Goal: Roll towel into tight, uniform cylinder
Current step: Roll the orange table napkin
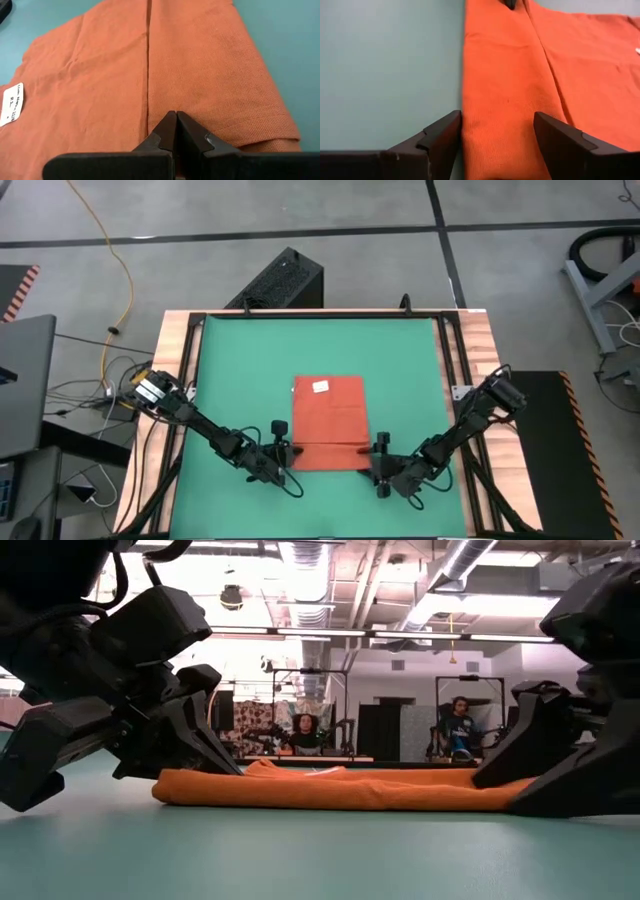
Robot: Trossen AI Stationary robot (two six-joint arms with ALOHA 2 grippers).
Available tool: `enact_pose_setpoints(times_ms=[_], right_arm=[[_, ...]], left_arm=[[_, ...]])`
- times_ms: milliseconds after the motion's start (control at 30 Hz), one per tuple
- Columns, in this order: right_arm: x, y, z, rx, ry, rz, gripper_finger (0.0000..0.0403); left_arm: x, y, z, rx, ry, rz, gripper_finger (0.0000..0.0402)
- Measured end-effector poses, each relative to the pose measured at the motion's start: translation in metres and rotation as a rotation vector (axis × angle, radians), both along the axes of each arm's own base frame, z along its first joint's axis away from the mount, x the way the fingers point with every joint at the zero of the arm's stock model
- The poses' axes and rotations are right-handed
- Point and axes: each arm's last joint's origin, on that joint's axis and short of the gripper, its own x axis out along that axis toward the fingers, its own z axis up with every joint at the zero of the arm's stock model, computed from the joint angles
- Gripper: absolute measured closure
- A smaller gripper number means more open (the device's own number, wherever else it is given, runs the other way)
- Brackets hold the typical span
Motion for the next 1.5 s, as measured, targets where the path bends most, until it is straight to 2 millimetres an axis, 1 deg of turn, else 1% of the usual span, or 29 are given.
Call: enact_pose_setpoints(times_ms=[200,300,367,500,767,833,900,967,1100,1200,1367,1500], right_arm=[[0.0,0.0,-0.015,0.02,-0.03,-0.077,0.0127],[0.0,0.0,-0.016,0.037,-0.034,-0.09,0.0132],[0.0,0.0,-0.016,0.042,-0.032,-0.089,0.0145],[0.0,0.0,-0.016,0.062,-0.024,-0.083,0.0195],[0.0,0.002,-0.012,0.063,-0.025,-0.056,0.0343],[0.0,0.003,-0.009,0.069,-0.026,-0.055,0.0373],[0.0,0.003,-0.004,0.102,-0.03,-0.066,0.0389],[0.001,0.001,0.001,0.168,-0.032,-0.09,0.0389],[0.007,-0.007,0.012,0.403,-0.002,-0.165,0.0384],[0.01,-0.013,0.024,0.582,0.017,-0.227,0.0387],[0.017,-0.029,0.046,0.89,0.07,-0.361,0.0388],[0.02,-0.042,0.059,1.049,0.072,-0.473,0.0389]], left_arm=[[0.0,0.0,0.0,0.004,0.009,-0.012,0.0401],[0.0,0.0,-0.001,0.007,0.014,-0.013,0.0401],[-0.001,0.0,-0.001,0.006,0.021,-0.013,0.0401],[-0.001,0.0,-0.001,0.004,0.022,-0.013,0.0401],[-0.001,0.0,-0.001,-0.007,0.03,-0.024,0.0401],[-0.001,0.0,-0.001,-0.009,0.031,-0.027,0.0401],[-0.001,0.0,-0.001,-0.011,0.033,-0.029,0.0401],[-0.001,0.0,-0.001,-0.012,0.034,-0.032,0.0401],[-0.001,-0.001,-0.002,-0.022,0.045,-0.052,0.0401],[-0.001,-0.001,-0.002,-0.021,0.052,-0.07,0.0401],[-0.001,-0.001,-0.002,-0.022,0.056,-0.078,0.0401],[-0.001,-0.003,-0.002,-0.034,0.061,-0.099,0.0401]])
